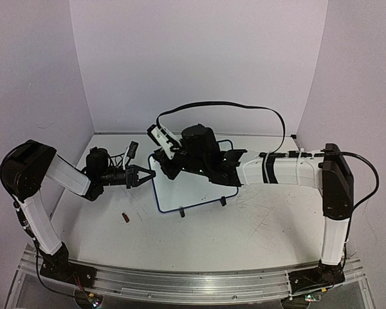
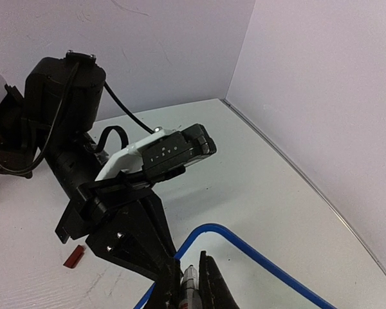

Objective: Write a sentence on the whiteboard
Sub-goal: Hold the whiteboard at the center of the board, then write a sentence on the whiteboard.

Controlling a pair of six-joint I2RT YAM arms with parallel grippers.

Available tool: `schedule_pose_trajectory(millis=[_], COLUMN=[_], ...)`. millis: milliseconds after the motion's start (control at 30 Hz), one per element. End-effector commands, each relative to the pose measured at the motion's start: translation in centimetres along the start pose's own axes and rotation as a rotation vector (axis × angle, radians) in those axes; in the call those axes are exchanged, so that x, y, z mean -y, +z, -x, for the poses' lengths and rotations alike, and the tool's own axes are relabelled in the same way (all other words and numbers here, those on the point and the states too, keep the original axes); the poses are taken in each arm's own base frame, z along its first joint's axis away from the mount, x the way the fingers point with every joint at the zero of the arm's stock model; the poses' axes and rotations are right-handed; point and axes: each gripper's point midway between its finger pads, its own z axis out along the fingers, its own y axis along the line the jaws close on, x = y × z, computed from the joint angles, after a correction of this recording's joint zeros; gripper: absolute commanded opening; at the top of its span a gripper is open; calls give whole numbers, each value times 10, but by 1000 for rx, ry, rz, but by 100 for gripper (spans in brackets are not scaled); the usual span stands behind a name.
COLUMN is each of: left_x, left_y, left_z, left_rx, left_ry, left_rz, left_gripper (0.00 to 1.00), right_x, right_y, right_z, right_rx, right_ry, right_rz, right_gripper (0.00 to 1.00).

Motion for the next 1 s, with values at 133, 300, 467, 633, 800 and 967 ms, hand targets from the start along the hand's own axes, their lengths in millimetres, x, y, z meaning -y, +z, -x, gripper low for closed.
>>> schedule_pose_trajectory(millis=[133, 300, 467, 633, 800, 967], left_x=[5, 6, 7, 8, 7, 7], left_y=[-3, -2, -2, -2, -1, -1], left_z=[12, 11, 11, 11, 11, 10], left_rx=[42, 39, 40, 37, 36, 34], left_ry=[109, 111, 114, 111, 111, 109], left_rz=[26, 21, 18, 14, 12, 11], left_gripper=[0, 0, 0, 0, 0, 0], right_x=[8, 7, 9, 11, 12, 14], right_y=[5, 7, 10, 14, 13, 14], right_z=[15, 13, 11, 11, 13, 12], right_rx=[42, 41, 40, 39, 44, 43], right_ry=[-19, -30, -18, -14, -14, -14], right_rz=[-74, -81, -96, -106, -114, -122], right_gripper=[0, 0, 0, 0, 0, 0])
